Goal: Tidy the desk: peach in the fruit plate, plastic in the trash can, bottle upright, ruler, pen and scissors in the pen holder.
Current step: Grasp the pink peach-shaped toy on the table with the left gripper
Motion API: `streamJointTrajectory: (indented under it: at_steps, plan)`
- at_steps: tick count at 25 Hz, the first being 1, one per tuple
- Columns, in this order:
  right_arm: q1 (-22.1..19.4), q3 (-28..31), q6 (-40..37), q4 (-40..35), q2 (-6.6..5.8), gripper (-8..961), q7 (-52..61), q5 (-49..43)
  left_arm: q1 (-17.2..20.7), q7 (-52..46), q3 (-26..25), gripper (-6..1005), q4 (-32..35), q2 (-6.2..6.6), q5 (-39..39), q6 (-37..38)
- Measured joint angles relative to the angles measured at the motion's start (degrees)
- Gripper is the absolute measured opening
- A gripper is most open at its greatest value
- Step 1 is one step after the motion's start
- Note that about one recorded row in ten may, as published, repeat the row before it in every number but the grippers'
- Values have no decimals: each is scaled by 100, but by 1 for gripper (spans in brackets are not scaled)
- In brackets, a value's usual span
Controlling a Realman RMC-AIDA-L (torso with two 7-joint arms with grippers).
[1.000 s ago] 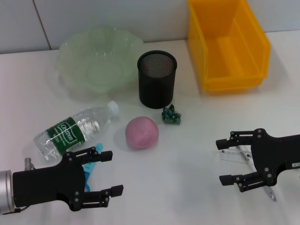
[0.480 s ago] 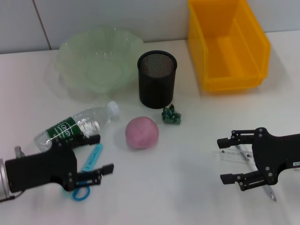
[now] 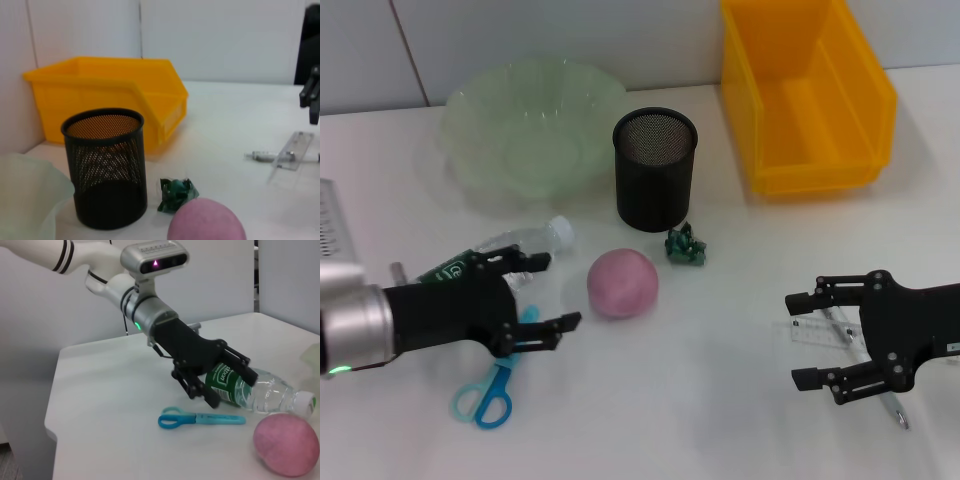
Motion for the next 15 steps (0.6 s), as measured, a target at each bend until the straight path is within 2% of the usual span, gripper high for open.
streamJointTrajectory:
  at_steps: [2,11,14,15]
  plan:
    - [-6,-1,-2,-25,0,826,36,-2,-154,-65,293,833,-82,-16,-32,-203]
    - [-30,-4,-5,-51,4,826,49,-8,-277,-44,331,833,-167,-29,-51,-282]
    - [-41,-4,-4,-60,5,825,50,-8,-371,-34,337,833,-244,-31,-61,-347]
    - [-43,-4,-5,-64,5,825,51,-8,-538,-9,347,832,-329,-30,-207,-468]
